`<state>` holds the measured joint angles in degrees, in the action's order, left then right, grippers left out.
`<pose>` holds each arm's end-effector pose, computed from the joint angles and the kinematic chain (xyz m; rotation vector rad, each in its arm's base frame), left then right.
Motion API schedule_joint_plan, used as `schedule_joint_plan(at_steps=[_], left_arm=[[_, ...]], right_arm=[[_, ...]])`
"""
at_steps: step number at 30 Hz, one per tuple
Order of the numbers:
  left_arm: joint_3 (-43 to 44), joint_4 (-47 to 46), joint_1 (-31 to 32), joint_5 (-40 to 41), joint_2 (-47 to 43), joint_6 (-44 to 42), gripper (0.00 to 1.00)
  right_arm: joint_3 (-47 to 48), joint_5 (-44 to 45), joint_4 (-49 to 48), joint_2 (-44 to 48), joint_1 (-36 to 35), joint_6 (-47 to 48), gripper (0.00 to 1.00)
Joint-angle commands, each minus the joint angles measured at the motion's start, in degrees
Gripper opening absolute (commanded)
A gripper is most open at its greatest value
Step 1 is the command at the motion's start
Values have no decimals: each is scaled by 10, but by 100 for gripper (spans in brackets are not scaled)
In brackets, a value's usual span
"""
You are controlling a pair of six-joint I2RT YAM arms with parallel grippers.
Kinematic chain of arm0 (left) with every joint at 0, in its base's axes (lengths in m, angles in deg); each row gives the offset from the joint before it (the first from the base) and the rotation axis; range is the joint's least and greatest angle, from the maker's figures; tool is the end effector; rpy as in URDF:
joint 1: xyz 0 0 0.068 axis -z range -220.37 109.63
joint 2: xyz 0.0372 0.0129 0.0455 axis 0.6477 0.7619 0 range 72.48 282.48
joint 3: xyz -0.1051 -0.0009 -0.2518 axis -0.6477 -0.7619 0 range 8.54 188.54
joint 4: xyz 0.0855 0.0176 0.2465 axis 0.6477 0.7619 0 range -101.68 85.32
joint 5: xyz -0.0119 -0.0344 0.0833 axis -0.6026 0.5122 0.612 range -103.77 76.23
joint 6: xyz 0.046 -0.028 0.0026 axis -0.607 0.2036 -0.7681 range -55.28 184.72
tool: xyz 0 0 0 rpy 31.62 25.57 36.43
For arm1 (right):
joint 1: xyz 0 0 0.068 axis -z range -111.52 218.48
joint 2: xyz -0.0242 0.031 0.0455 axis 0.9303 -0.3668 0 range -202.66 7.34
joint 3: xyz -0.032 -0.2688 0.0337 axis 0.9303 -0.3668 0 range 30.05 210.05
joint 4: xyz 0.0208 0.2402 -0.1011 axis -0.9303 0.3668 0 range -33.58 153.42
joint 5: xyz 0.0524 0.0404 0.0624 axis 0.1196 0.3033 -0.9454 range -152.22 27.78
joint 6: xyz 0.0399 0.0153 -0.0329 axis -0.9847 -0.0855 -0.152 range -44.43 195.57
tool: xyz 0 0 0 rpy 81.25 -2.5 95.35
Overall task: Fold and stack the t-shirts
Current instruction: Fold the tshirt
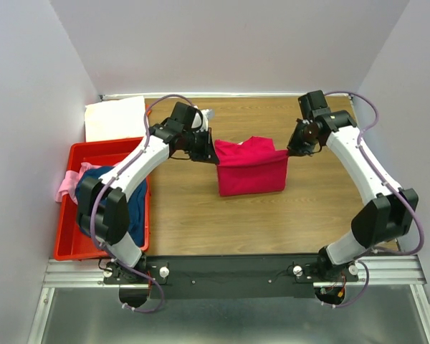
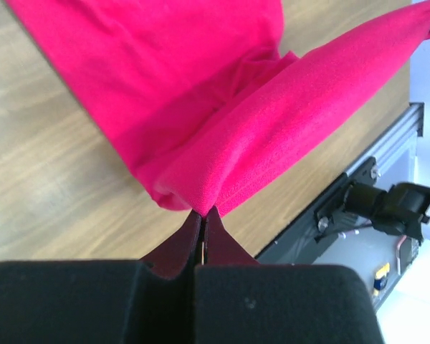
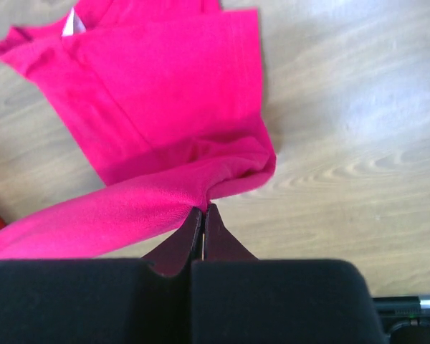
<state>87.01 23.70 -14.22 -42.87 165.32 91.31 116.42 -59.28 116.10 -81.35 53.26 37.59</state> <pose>0.3095 -0.1712 0.2944 0.2326 2.5501 -1.0077 0.3021 0.0802 0.3306 0.5438 2.6165 0.2371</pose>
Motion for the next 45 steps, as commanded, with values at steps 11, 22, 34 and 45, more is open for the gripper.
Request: schedule_joint_plan(at_steps=[11, 22, 34, 45], left_arm=[[165, 65, -44, 2, 155, -61, 0], [298, 109, -70, -23, 286, -83, 0], [375, 92, -106, -36, 367, -60, 22], [335, -1, -119, -21, 320, -44, 78]], right_arm=[[171, 95, -23, -182, 7, 62, 0], [304, 94, -22, -324, 24, 106, 0], [393, 72, -24, -425, 42, 135, 16], [426, 9, -53, -421, 44, 179, 72]])
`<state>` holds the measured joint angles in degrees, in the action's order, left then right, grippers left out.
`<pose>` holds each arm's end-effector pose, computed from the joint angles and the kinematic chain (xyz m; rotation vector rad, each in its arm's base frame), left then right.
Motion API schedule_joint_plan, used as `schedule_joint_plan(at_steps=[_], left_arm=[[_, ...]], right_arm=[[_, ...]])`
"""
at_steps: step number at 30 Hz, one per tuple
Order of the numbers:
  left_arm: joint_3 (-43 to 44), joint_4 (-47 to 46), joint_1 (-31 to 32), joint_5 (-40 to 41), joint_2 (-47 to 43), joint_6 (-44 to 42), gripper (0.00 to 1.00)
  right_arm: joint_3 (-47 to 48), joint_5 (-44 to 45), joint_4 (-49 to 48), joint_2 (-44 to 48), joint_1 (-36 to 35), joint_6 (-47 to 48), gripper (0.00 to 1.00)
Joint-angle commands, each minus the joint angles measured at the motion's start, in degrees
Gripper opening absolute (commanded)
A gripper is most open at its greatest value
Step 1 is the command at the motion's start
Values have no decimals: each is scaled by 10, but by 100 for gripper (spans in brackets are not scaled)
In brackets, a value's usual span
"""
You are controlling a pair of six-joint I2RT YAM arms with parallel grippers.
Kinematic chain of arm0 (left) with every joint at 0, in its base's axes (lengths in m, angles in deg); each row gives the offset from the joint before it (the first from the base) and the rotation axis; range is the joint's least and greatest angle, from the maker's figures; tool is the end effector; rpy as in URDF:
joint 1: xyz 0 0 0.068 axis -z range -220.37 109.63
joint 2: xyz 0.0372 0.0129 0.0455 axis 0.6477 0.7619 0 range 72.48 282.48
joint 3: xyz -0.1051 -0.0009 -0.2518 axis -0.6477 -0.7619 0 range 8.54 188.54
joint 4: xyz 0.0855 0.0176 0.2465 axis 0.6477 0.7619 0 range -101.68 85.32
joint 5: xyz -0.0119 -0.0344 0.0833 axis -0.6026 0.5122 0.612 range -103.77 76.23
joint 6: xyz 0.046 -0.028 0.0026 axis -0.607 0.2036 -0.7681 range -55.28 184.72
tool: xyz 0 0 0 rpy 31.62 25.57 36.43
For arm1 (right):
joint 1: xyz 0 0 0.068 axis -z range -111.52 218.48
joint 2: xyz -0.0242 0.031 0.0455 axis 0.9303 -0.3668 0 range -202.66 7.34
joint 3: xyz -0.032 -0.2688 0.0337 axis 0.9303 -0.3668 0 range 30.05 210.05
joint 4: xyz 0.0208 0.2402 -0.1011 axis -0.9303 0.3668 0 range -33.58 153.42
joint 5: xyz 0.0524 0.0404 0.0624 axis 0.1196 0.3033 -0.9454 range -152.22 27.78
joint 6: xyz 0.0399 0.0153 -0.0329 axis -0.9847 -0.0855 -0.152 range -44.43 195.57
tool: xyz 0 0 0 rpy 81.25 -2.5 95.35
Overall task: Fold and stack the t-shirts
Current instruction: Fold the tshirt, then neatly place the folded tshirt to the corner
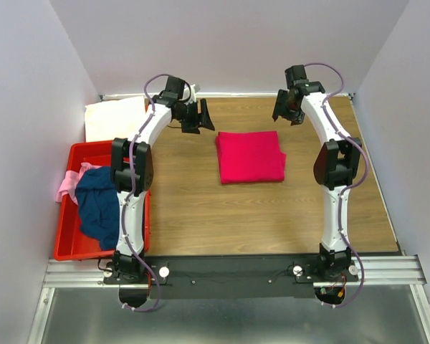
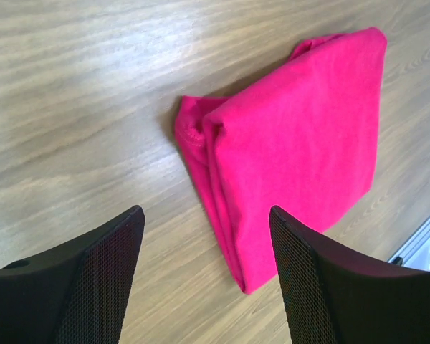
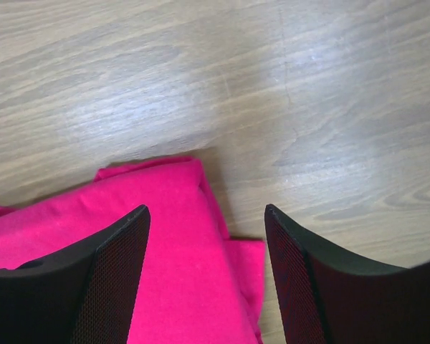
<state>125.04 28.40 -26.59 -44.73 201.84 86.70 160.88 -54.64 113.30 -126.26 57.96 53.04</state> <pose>0.4839 -0.1375 0.2383 0.0534 2.5459 -0.9292 0.4972 0.0874 0.2584 0.3179 2.5782 0.0355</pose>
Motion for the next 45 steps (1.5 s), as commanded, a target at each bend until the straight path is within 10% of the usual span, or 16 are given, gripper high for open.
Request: schedule_joint_plan(at_steps=[1, 22, 45], left_arm=[[-64, -60, 5, -8, -65, 2, 78], [-493, -470, 27, -171, -196, 59, 78], [-530, -549, 57, -13, -144, 184, 78]], right_arm=[[-53, -55, -34, 39, -3, 27, 72], [-444, -335, -188, 228, -17, 26, 70], [-529, -352, -223, 212, -24, 38, 71]])
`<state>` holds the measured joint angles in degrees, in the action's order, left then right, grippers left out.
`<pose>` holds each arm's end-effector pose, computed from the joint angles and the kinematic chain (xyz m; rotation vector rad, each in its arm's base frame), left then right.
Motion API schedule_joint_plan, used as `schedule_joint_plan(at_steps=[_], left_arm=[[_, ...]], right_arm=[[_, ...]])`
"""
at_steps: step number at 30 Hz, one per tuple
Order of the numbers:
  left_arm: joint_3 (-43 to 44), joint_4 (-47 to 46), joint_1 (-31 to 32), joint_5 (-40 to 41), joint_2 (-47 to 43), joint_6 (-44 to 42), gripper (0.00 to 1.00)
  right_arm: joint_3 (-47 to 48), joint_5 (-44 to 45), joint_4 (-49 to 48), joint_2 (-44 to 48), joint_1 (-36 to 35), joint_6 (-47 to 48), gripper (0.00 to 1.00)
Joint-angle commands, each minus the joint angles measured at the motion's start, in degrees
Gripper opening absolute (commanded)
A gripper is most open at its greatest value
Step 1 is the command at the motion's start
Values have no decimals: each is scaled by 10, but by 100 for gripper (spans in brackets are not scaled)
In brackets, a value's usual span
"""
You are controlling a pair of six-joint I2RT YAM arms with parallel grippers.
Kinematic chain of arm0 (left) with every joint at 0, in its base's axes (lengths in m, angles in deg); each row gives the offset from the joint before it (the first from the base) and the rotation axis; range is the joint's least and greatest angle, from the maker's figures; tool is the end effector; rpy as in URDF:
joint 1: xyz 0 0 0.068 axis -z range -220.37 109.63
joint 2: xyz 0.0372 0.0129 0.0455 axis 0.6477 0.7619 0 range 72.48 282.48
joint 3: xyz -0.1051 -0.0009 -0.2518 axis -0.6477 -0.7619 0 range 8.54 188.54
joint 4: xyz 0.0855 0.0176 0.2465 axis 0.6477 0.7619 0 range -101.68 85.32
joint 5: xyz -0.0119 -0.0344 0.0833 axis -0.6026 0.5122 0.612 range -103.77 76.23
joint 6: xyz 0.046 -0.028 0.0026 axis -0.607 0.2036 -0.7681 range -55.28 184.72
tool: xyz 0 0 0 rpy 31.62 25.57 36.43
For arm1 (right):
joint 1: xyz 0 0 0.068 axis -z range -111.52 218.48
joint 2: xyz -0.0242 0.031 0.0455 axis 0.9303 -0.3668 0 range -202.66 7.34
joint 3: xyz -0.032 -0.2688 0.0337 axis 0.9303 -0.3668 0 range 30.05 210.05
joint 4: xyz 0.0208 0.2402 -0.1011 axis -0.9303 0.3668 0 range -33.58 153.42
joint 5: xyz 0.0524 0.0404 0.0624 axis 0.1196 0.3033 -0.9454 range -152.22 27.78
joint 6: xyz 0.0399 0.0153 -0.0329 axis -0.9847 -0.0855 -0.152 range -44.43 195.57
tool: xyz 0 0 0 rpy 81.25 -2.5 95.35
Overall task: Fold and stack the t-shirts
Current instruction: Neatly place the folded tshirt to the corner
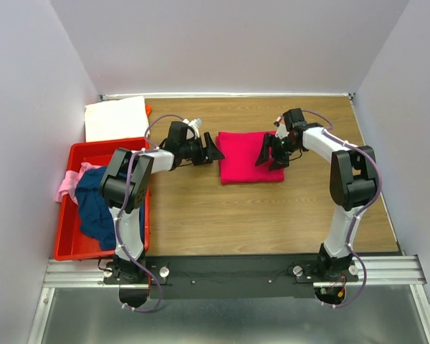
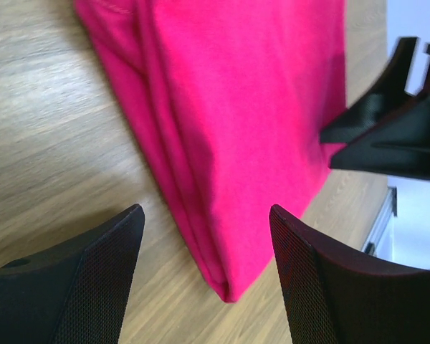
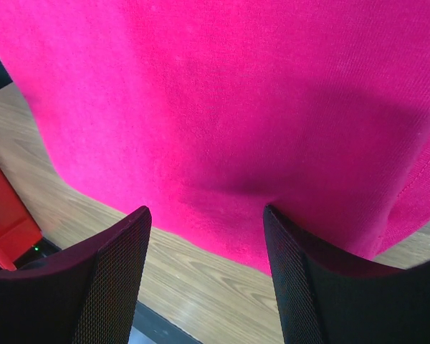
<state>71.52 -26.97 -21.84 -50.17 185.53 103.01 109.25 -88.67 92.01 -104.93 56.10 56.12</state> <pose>0.3830 -0.1506 0.1486 -0.0050 2.3189 -1.2295 0.3839 0.1004 0.1757 0.0488 2.8112 0.7801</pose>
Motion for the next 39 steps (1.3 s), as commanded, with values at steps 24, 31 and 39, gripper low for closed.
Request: schedule_joint_plan(at_steps=[24, 31, 39], left_arm=[[116, 68, 89, 51, 127, 37, 74], [158, 78, 109, 35, 160, 43, 66], [212, 152, 114, 53, 184, 11, 0]], right_arm=[[-23, -12, -15, -21, -11, 9, 71], [-20, -12, -18, -31, -14, 9, 71], [-22, -15, -20, -38, -19, 11, 71]])
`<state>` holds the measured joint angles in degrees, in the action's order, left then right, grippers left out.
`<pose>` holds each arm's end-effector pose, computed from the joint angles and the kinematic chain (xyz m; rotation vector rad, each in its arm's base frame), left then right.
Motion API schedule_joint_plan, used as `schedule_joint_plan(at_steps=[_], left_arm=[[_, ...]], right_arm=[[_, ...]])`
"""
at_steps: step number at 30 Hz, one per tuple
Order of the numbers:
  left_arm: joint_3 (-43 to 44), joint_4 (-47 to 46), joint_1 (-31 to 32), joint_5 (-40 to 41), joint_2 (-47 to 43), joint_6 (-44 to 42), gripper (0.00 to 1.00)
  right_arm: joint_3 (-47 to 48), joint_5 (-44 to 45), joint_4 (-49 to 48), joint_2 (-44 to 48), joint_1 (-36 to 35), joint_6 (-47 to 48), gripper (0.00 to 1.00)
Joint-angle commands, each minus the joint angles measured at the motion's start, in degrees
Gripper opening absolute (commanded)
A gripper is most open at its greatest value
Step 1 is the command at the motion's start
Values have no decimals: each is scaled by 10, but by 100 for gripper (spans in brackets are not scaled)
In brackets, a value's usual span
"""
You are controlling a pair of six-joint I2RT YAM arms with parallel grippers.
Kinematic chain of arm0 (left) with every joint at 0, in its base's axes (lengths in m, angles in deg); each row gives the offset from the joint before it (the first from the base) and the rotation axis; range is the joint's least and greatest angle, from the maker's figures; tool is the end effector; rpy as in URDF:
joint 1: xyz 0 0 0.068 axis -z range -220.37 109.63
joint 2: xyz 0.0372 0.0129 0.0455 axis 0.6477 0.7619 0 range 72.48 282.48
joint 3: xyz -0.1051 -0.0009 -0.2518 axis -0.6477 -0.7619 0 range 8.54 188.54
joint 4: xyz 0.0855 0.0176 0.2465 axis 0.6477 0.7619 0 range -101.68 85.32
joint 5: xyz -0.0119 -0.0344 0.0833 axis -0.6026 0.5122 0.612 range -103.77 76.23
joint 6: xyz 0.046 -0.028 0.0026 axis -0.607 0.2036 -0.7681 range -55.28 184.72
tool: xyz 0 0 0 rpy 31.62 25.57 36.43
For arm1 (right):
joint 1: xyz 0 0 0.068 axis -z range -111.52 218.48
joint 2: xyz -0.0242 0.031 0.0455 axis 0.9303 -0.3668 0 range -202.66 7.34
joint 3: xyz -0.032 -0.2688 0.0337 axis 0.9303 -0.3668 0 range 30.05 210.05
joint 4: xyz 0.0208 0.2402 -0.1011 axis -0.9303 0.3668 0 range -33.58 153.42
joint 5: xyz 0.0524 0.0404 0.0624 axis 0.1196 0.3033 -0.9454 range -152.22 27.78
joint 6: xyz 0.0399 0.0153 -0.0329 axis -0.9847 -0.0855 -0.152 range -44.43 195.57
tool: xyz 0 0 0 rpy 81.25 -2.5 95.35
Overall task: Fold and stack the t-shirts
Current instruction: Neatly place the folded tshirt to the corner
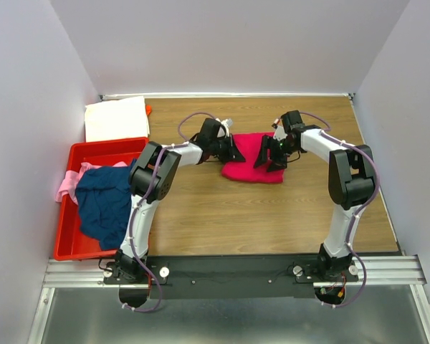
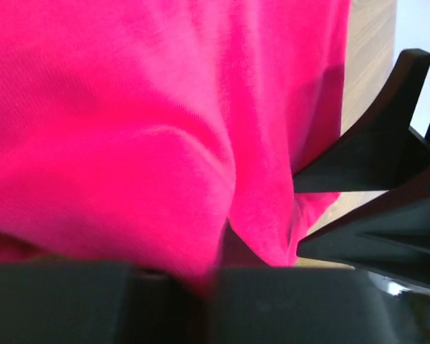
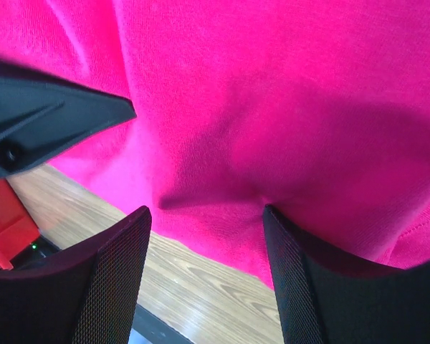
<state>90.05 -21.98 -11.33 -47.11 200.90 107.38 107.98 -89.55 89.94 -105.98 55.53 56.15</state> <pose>0.4089 -0.2494 0.1206 0.0740 2.4199 -1.2861 0.3832 0.1047 0.1643 0.0314 2.8168 0.8032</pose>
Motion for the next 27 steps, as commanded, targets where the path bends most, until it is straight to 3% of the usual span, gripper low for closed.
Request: schedule_joint_plan(at_steps=[1, 5, 15, 23, 27], left_arm=[[37, 125, 4, 29, 36, -50, 0], [84, 220, -23, 78, 39, -94, 0], [288, 489, -93, 239, 59, -338, 0], [421, 579, -126, 389, 89, -412, 0], [433, 587, -150, 429, 90, -424, 0]], right_arm=[[-9, -5, 1, -26, -14, 10, 70], [-8, 4, 3, -11, -13, 10, 71], [-20, 19, 19, 51, -14, -4, 71], [3, 18, 43, 54, -14, 7, 71], [27, 17, 59, 44, -13, 16, 71]])
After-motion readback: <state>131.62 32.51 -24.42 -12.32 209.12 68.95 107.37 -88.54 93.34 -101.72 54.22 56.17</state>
